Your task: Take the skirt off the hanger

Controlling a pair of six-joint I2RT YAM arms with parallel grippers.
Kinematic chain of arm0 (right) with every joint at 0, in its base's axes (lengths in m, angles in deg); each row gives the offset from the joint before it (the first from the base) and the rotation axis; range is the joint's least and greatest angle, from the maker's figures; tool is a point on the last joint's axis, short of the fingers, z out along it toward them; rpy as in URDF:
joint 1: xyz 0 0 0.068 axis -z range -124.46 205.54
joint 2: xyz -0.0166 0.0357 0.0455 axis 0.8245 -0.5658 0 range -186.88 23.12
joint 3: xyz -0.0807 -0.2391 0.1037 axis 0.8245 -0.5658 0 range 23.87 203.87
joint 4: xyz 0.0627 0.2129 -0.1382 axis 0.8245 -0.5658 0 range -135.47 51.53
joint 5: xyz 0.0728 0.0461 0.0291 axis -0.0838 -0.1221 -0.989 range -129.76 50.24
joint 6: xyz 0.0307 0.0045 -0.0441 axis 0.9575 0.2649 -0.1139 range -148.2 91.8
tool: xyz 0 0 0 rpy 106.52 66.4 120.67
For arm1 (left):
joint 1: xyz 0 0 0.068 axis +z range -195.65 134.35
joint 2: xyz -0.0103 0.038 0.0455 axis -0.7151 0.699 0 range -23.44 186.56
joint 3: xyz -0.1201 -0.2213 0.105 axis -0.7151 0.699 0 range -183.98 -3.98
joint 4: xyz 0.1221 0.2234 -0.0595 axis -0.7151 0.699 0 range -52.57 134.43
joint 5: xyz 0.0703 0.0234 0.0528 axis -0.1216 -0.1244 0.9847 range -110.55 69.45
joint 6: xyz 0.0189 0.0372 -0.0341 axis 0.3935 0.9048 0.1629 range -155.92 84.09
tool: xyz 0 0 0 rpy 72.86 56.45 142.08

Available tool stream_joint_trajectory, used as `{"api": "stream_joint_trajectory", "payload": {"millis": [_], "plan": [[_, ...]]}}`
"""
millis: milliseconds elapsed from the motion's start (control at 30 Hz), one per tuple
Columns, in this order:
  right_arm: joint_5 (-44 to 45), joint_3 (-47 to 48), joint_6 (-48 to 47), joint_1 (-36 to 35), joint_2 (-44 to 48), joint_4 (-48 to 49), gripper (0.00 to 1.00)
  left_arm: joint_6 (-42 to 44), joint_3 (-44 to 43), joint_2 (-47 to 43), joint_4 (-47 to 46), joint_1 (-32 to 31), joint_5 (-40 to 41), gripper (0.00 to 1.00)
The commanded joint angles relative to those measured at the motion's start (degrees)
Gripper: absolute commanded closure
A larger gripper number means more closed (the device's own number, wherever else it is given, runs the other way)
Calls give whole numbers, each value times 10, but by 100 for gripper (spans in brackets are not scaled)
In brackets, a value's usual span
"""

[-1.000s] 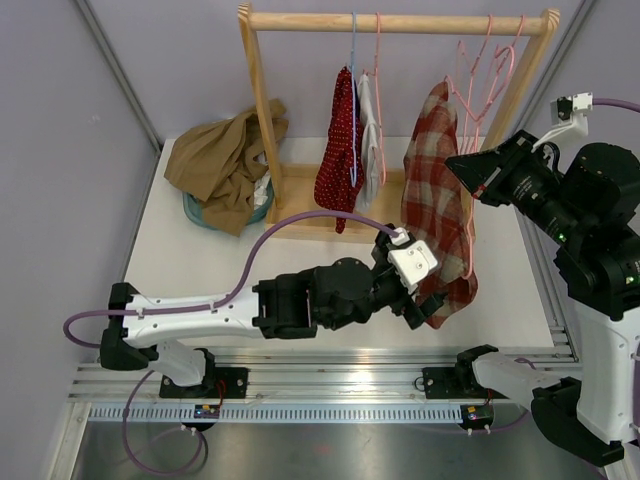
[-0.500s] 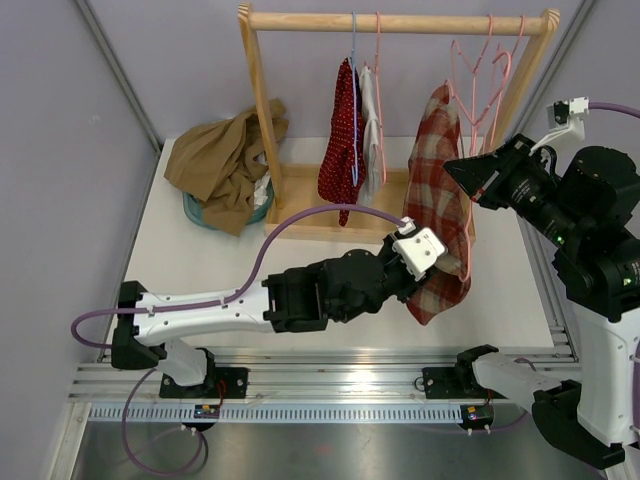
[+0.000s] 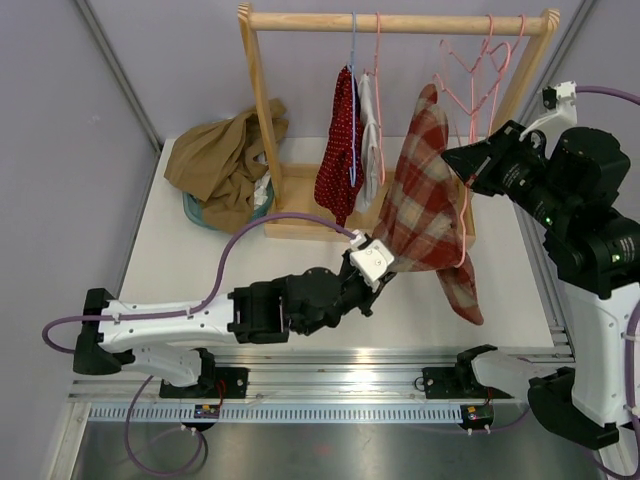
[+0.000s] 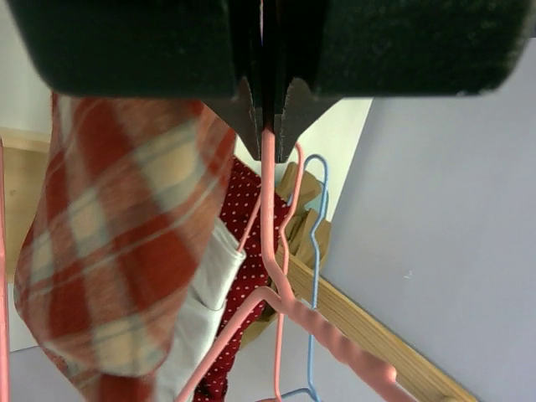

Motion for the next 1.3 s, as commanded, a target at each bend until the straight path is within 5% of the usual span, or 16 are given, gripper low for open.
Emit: {"api": "stream_joint_trajectory", "payload": {"millis": [0,267,633,900,1267], "plan": [[46,57,-52,-1,-29,59,100,-84,79,-38,-13,-28,21,100],[85,127,-99,-1,-161,99,100,-222,225,-89,4,-135,87,100],[106,308,-109,7,-331,110,100,-331,261,-93,49,-239,154,100],[94,239,-84,18,-343,155,100,-333,232,-100,88,-249,187,100],[73,110,-61,26,-318,179,100,-283,47,-143,348,-249,337,100]]}}
